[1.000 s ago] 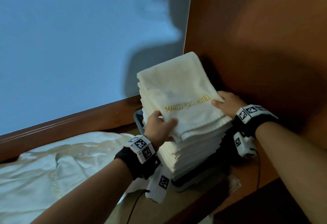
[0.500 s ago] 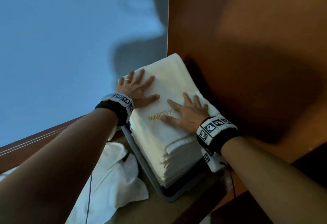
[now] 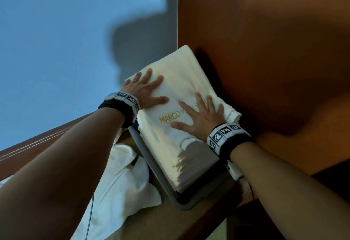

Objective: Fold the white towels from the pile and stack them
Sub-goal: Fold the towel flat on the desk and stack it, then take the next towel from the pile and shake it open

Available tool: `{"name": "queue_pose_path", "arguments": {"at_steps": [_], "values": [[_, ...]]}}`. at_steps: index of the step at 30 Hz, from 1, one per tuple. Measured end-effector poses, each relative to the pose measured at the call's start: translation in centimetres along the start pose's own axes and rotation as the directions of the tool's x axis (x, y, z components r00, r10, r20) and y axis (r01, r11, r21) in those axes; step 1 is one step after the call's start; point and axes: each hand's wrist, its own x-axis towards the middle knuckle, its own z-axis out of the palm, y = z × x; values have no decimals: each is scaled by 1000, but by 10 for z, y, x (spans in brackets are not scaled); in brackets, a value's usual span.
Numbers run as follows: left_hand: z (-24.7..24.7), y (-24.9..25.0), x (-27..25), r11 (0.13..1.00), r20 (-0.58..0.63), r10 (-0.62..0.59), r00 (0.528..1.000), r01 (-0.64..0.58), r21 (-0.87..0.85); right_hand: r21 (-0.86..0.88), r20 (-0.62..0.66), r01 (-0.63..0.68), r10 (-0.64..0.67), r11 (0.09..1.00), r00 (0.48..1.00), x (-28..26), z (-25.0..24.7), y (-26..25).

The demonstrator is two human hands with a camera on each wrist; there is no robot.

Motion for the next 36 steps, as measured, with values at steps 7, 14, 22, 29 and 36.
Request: {"name": "queue_pose_path", "arguments": {"at_steps": [7,14,22,29,36], "values": [[-17,-27,-73,993,73,-77,994,71,92,-132,32,-67,72,989,997,-23,-24,-17],[-15,-126,-221,947,75,-305,949,295,127,-272,-136,-147,113,951,984,-66,-44,-40],[48,-233,-391,879,86,-474,876,476,1,-355,-328,124,-248,926,912,-135,9,-175],[117,-282,-472,854,212,-498,841,518,-45,-176,-1,291,-295,941,955,-157,106,-307],[180,-285,-456,866,307,-436,846,487,-112,-48,193,240,-226,970,955,-132,184,-367]]}}
